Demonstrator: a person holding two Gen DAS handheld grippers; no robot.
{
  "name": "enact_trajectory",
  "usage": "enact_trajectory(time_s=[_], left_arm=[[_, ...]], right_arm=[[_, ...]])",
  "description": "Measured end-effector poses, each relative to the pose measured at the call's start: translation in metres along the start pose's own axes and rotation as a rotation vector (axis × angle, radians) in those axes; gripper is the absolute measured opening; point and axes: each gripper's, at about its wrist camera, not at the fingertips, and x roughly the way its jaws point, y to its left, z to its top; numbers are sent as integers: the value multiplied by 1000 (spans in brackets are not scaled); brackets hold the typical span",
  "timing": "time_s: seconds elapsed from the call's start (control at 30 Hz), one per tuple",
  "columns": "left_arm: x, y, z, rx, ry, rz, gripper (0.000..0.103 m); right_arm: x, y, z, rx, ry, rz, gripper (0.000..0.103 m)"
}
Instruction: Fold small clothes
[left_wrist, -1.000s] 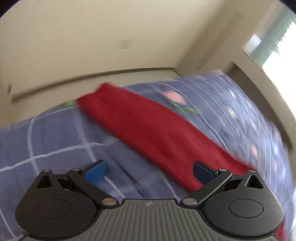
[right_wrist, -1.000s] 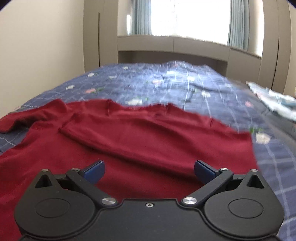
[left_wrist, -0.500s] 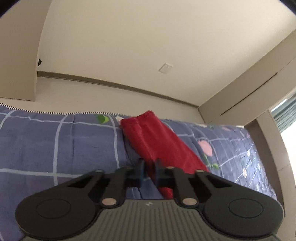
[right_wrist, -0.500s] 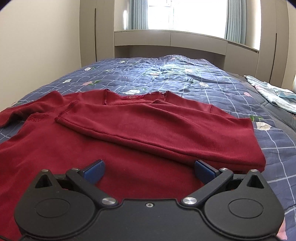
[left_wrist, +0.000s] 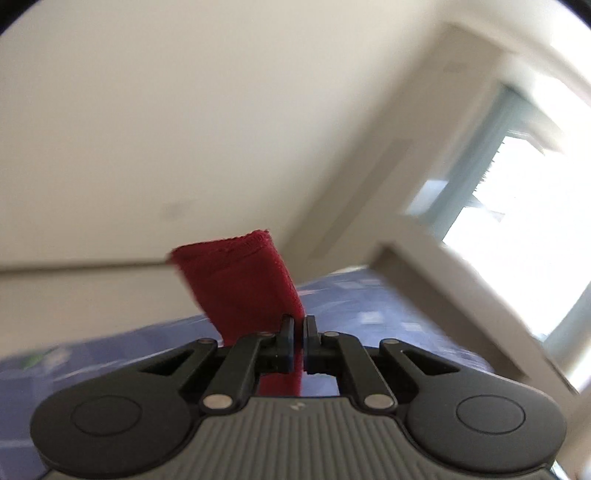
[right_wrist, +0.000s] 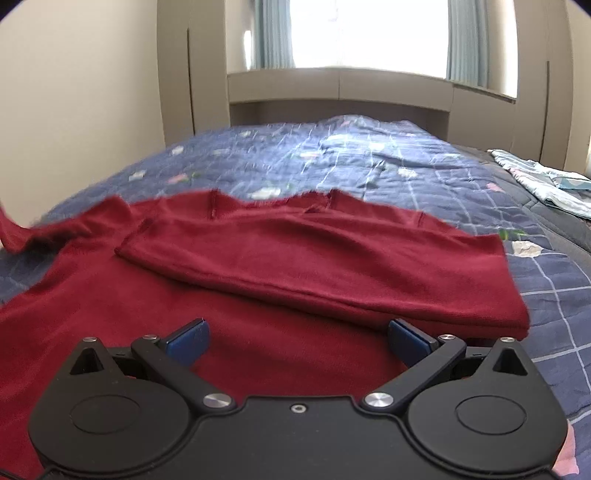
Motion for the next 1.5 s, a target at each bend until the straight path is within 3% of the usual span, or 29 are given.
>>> enact_trajectory(time_s=[0.17,0.3,0.43,0.53,0.73,0.83,0.9,1.0,1.1,1.2,1.3,1.43,1.5], left_arm=[[-7,-117,-9,231,17,-340,3],[-15,-203,-52,397,108,-568,3],[-16,-261,-125,535,233,-689,3],[-20,-278,-190,627,332,-726,3],[-13,-271,-297,824,565,-706,6],[-19,-256,-313,827,634,-724,15],[-34,-250,-307,828,638,-722,46],[-43,-241,-282,824,597,-704,74],[-47,-230,-259,825,573,-680,82],[-50,-213,-232,800,541,-603,95],[-48,-192,-209,798,480,-449,102],[-38,-159,-188,814,412,-264,103],[-32,-143,-184,850,386,-178,103]], right_arm=[[-25,-19,2,76,-83,-17,103],[-48,-44,2,124,-114,-60,103],[-69,-74,-3,145,-98,-149,103],[-84,-95,-11,172,-88,-189,103],[-98,-121,-23,180,-79,-210,103],[-95,-127,-25,192,-87,-199,103],[-93,-128,-23,206,-93,-186,103],[-85,-126,-17,217,-102,-147,103],[-72,-119,-5,215,-99,-86,102],[-52,-100,17,169,-86,-13,102],[-29,-67,44,79,-82,41,102],[10,-11,75,-60,-54,107,102],[29,16,85,-141,-58,99,101]])
